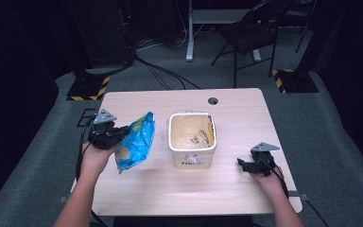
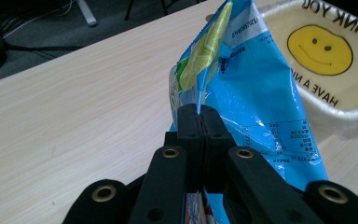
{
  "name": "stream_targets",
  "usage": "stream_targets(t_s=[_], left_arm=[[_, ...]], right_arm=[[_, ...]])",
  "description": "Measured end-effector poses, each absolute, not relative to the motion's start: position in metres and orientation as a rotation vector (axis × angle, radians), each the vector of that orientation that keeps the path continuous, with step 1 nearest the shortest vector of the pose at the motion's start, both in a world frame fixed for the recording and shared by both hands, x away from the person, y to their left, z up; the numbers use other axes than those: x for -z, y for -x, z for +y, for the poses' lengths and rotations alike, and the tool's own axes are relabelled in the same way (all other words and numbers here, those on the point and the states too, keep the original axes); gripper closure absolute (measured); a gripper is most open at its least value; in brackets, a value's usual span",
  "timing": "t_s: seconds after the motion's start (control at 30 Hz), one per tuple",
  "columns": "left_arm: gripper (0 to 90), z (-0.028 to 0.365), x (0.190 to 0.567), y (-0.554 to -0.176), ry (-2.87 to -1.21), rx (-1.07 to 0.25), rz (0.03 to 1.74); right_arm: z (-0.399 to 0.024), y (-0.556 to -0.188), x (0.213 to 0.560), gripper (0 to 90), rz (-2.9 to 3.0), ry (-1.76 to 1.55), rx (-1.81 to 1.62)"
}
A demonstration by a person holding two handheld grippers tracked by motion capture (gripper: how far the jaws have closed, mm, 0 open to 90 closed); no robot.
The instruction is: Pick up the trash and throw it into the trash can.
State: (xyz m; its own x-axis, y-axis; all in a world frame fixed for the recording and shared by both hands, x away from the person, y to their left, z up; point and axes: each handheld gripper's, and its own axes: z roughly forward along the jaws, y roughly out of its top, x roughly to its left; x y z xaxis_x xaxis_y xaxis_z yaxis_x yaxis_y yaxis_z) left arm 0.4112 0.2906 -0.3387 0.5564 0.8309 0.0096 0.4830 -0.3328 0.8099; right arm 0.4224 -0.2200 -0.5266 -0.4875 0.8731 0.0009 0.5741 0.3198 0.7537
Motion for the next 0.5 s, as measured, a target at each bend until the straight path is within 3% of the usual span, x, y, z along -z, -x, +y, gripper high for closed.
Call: stream_targets(t_s=[0.5], left_arm=[[88.3,0.277,0.318,-0.424,-1.982,-0.549,1.01]], right_arm=[[-0.22,-0.422,0.527,26.7,2.184,-1.282,-0.994]])
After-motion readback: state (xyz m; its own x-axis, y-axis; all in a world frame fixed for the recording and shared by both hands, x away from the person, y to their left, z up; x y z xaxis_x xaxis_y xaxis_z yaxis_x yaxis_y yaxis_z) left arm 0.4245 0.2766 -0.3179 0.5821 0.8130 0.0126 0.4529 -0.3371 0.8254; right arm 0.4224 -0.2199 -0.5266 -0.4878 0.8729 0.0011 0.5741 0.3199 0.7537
